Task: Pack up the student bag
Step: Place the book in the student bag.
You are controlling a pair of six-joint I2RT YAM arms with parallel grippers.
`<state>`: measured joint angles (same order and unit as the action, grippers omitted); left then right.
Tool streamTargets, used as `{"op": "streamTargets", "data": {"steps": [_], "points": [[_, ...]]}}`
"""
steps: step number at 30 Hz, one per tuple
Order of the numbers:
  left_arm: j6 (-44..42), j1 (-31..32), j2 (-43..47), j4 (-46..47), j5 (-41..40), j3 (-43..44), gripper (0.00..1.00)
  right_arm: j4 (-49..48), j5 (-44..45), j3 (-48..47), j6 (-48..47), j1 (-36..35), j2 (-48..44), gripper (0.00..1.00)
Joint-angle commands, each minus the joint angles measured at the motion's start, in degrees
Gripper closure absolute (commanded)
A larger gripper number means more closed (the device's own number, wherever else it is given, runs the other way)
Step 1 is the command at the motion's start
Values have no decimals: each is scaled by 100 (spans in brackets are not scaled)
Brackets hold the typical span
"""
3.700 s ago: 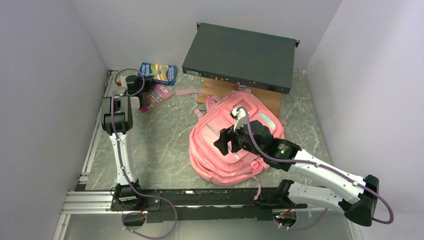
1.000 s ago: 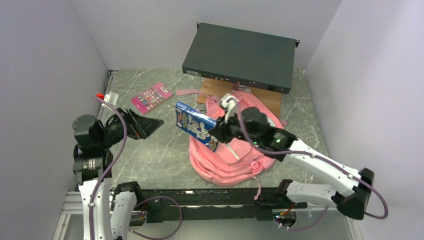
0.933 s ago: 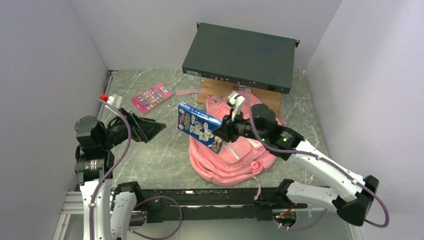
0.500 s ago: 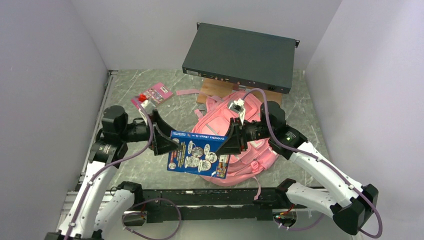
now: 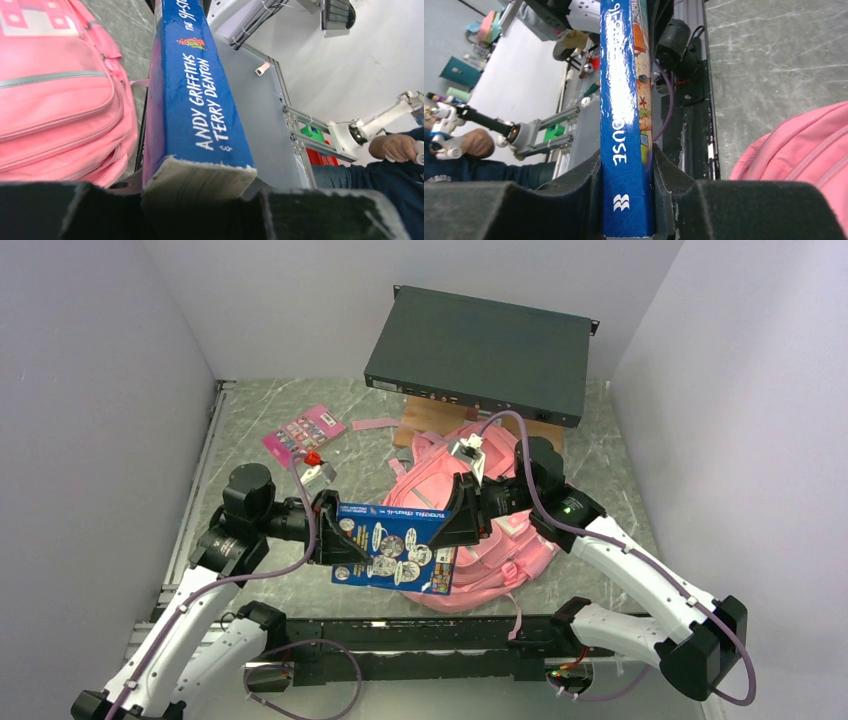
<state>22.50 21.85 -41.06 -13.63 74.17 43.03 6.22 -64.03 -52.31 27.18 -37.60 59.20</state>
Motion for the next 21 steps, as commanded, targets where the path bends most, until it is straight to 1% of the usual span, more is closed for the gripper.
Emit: {"op": "streamTargets", "data": {"steps": [1,2,3,5,6,7,9,11,13,14,15,17,19,21], "points": [[-404,21,28,-466,-851,644,100,367,1420,-366,-726,-26,-110,69],[-553,21,6,-752,-1161,821,100,582,1992,-386,-751,-26,-122,57],[-664,21,-22,-1072,-1545,1002,100,827,2846,-400,-772,-27,-127,45],[-844,21,-55,-1629,-2445,1366,100,1217,3968,-384,-738,-27,-156,24],[-893,21,-41,-1958,-2984,1545,100,1366,4433,-323,-682,-28,-188,16],[-880,21,-12,-2197,-3641,1691,100,1394,4693,-244,-637,-28,-217,12],[-768,21,125,-2598,-4986,1915,100,1314,4860,-86,-573,-27,-310,10],[-605,20,351,-2855,-6173,1980,100,1075,4857,144,-470,-47,-405,10],[-445,21,645,-2998,-7076,1952,100,777,4802,373,-305,-100,-430,13],[-357,21,840,-2998,-7346,1871,100,657,4804,445,-223,-172,-404,16],[-236,21,1029,-3004,-7725,1790,100,559,4850,496,-178,-357,-359,18],[62,21,1412,-3072,-8442,1575,100,456,5287,474,-167,-865,-129,20],[351,21,1753,-3169,-9037,1345,100,611,6036,229,-295,-1528,280,20],[581,21,1984,-3289,-9410,1136,100,865,6698,-80,-476,-2057,752,23]]}}
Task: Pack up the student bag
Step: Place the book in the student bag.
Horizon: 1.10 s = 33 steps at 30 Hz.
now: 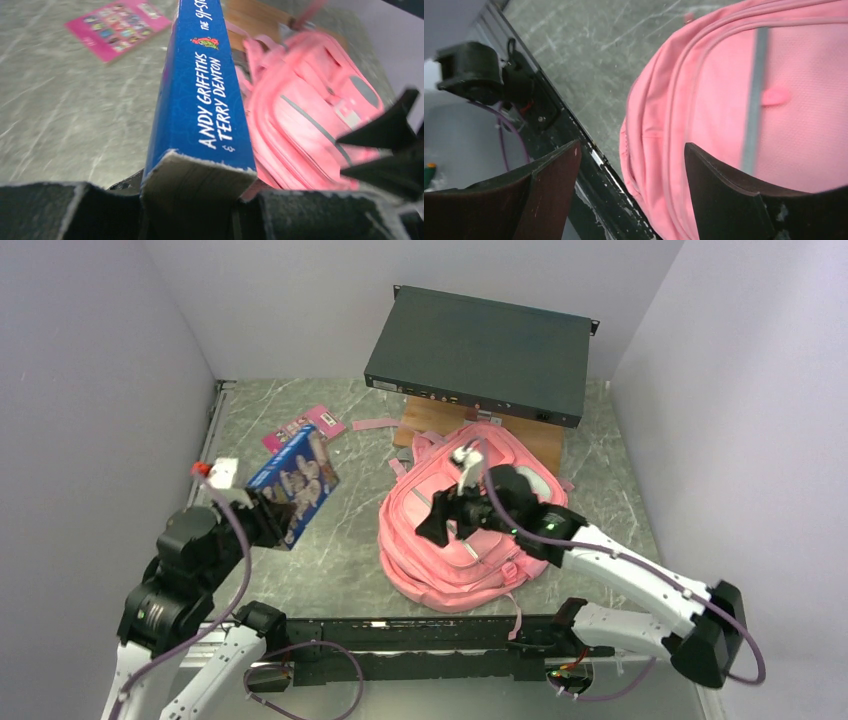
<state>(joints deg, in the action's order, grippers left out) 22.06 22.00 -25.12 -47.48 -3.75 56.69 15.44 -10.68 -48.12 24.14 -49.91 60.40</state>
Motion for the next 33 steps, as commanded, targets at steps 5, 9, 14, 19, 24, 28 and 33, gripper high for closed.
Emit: {"op": "streamTargets", "data": {"steps": [5,9,14,19,24,28,33], "points": [[727,6,232,-5,-1221,-282,100,356,2368,-877,-391,-1623,1506,31],[879,6,-107,-115,-848,-359,100,685,2820,-1217,-612,-2056,2097,35],[1196,6,-132,300,-278,-755,100,1183,3734,-1649,-631,-2434,2766,33],[1431,6,-144,459,17,-914,100,1280,4233,-1748,-609,-2480,3109,45],[1543,6,-225,426,139,-964,100,939,4061,-1620,-691,-2480,3008,71],[1644,6,-211,669,605,-1186,100,673,3824,-1500,-734,-2440,2703,97],[1925,6,-62,1554,1662,-1634,100,720,3622,-1535,-743,-2230,2203,100]]}}
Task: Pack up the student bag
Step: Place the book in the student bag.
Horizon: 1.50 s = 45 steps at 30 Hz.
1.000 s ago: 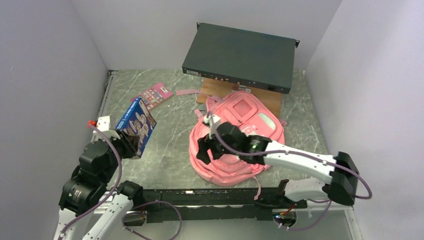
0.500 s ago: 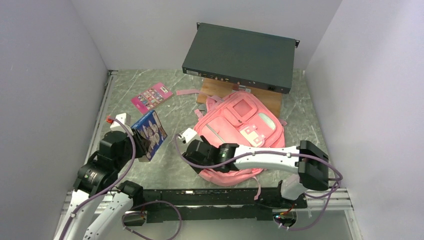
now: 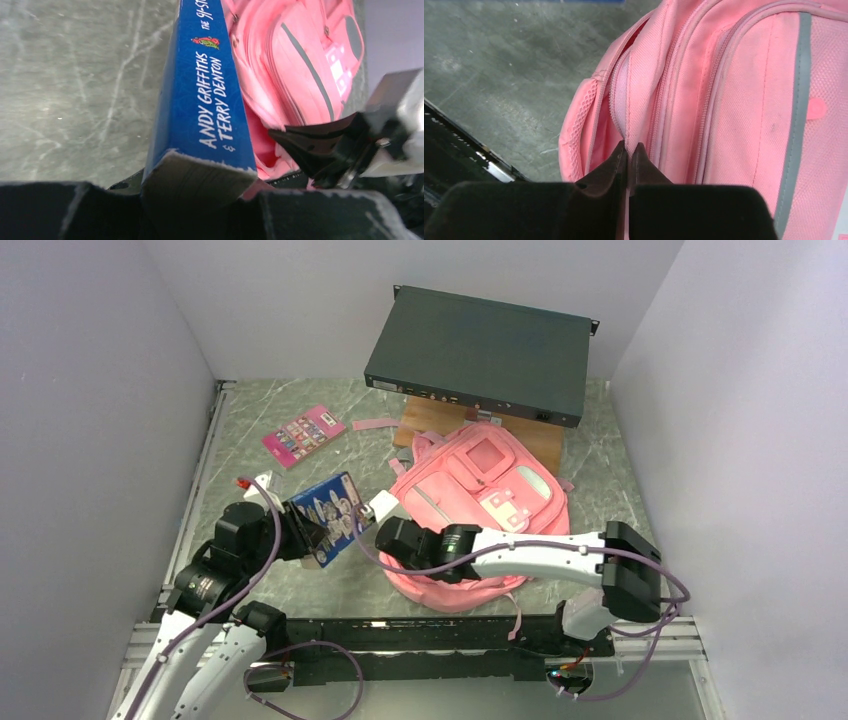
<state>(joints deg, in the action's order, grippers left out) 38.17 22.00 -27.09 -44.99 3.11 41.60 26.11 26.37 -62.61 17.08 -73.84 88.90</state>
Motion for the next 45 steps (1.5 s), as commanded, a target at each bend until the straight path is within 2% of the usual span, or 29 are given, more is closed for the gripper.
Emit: {"op": "streamTargets", "data": {"steps": [1,4,9,12,16,19,22,27,30,33,40,43,45], "points": [[366,6,130,1445,1129,-181,100,-358,-158,-78,-34,261,-791,100],[432,6,-11,1614,1441,-192,100,-450,-702,-30,23,721,-1283,100],[192,6,-279,1352,1555,256,100,-1014,-2051,150,160,1636,-2083,100],[137,6,-324,1202,1647,432,100,-1083,-2262,6,156,1884,-2253,100],[595,6,-268,1535,2191,164,100,-1216,-2583,-67,240,2150,-2284,100],[1240,6,-284,2166,2750,-284,100,-1359,-2856,-55,373,2307,-2240,100],[2059,6,-342,3370,3318,-959,100,-1515,-2995,-24,463,2380,-2192,100],[2929,6,-766,4866,3761,-1699,100,-1631,-3076,-12,588,2418,-2166,100],[3256,15,-1064,5400,3954,-1890,100,-1670,-3072,11,620,2442,-2181,100],[3188,15,-1145,5089,3941,-1840,100,-1647,-3019,-1,630,2477,-2208,100],[2232,11,-381,2802,2979,-1441,100,-1627,-2839,-41,527,2553,-2377,100],[2226,6,-249,2692,2976,-1530,100,-1693,-2893,-56,524,2591,-2399,100],[2503,8,-237,3185,3248,-1805,100,-1730,-2953,-73,529,2607,-2387,100]]}}
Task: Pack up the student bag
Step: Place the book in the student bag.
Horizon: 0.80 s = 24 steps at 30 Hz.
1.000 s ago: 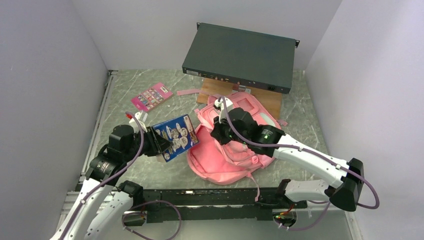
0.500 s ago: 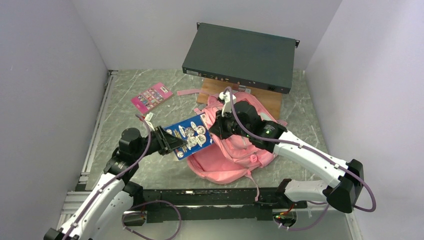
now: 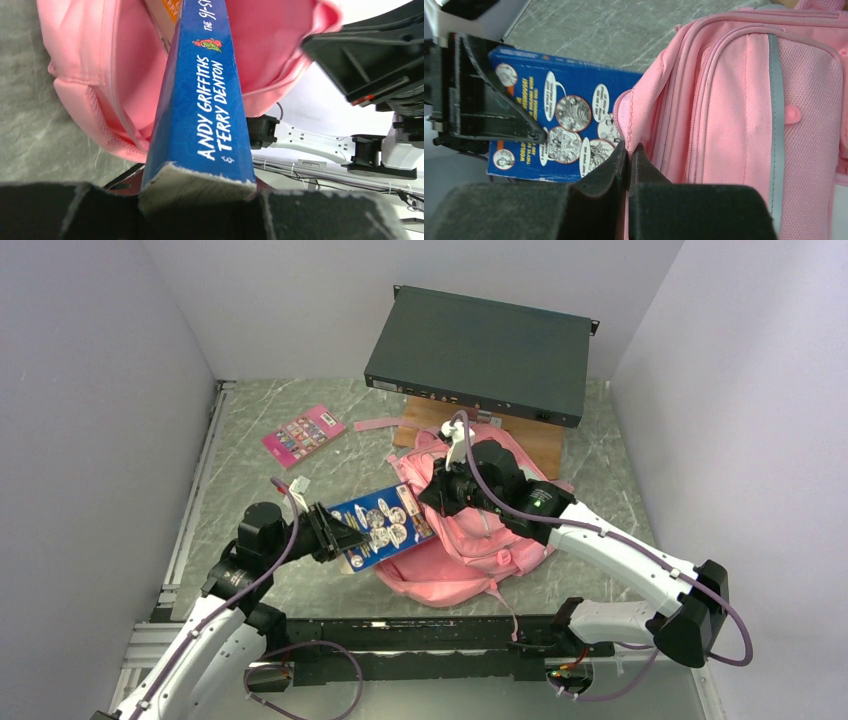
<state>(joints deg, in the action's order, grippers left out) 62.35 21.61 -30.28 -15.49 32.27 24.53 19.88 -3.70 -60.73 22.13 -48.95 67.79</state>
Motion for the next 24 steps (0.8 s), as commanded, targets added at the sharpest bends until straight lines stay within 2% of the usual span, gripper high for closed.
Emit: {"op": "streamTargets", "data": {"steps": [1,4,6,12,16,19,24], "points": [[303,47,73,764,498,-276,100,-1121,35,-278,30,122,-256,100],[1079,54,-15,2138,801,-877,100,-1148,-100,-319,89,122,-216,100],[1357,81,-112,2709,820,-1043,100,-1205,-203,-281,142,122,-215,100],[1369,400,-828,3570,638,-842,100,-1247,-299,-212,208,125,-260,100],[1547,666,-1433,4478,468,-747,100,-1252,-368,-209,241,122,-290,100],[1484,889,-1944,4584,259,-550,100,-1277,-438,-216,278,122,-309,100],[1811,1420,-2919,5729,-553,-588,100,-1308,-560,-212,338,125,-322,100]]}}
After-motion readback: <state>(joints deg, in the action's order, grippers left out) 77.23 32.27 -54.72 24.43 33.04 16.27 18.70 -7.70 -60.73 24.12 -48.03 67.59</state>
